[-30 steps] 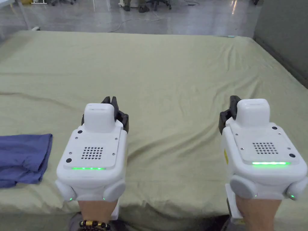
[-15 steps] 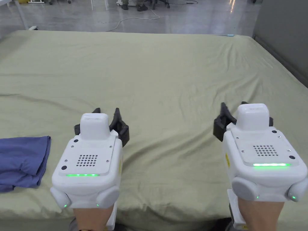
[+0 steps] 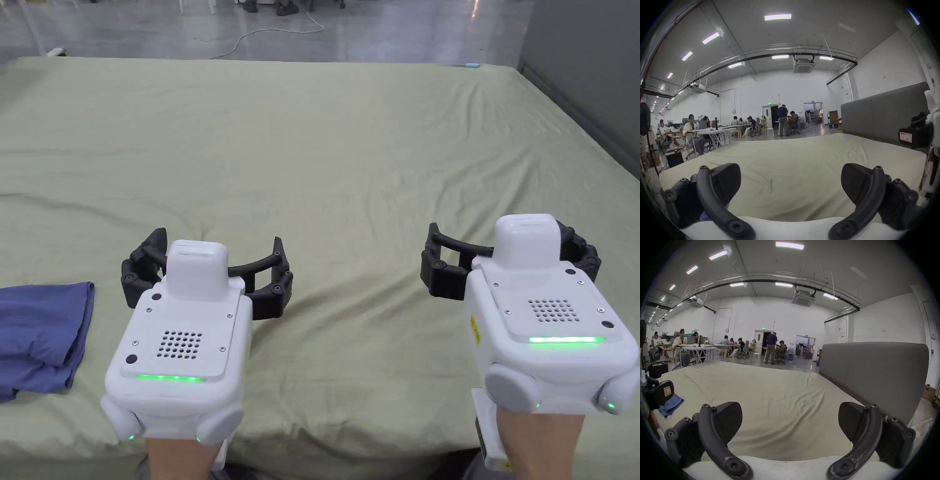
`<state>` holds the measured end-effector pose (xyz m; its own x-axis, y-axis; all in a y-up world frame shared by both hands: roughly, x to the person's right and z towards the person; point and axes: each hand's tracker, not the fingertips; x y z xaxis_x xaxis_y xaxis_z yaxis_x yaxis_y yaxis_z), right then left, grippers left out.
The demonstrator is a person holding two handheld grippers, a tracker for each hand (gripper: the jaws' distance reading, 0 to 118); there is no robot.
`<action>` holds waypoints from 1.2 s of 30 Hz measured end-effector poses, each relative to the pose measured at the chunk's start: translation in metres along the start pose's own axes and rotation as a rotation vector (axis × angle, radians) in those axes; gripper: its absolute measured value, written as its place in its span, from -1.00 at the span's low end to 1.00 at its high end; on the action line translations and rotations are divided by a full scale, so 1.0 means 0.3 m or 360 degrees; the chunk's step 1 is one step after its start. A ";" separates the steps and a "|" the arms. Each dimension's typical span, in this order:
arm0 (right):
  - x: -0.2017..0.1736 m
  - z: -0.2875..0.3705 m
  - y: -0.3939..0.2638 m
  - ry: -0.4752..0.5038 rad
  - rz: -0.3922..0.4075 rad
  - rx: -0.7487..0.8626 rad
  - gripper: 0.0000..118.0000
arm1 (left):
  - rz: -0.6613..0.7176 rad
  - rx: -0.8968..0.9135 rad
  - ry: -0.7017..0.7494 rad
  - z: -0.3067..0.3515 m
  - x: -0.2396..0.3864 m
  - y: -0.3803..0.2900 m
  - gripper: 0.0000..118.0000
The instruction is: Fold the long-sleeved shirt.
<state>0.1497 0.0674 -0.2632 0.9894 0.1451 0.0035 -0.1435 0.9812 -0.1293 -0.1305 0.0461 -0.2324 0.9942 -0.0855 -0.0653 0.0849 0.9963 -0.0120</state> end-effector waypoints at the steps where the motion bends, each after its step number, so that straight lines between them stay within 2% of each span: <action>1: -0.004 0.001 -0.001 0.0001 0.0021 -0.0005 0.98 | 0.0006 -0.0019 -0.0003 -0.002 -0.001 0.003 1.00; 5: -0.012 0.011 0.002 0.0008 0.0076 0.0017 0.98 | 0.0020 -0.0022 0.0000 0.005 -0.010 0.006 1.00; 10: 0.002 0.022 0.024 -0.0012 -0.0035 0.0052 0.98 | 0.0027 -0.0025 0.0017 0.016 -0.023 0.018 1.00; 18: -0.003 0.027 0.048 -0.0036 -0.0056 0.0052 0.98 | 0.0051 -0.0059 0.0023 0.014 -0.044 0.025 1.00; 36: -0.015 0.037 0.070 -0.0024 0.0020 0.0087 0.98 | 0.0041 -0.0021 0.0040 0.023 -0.056 0.040 1.00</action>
<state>0.1420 0.0888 -0.2551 0.9871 0.1593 0.0174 -0.1575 0.9847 -0.0748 -0.1456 0.0595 -0.2247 0.9941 -0.0604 -0.0905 0.0585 0.9980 -0.0230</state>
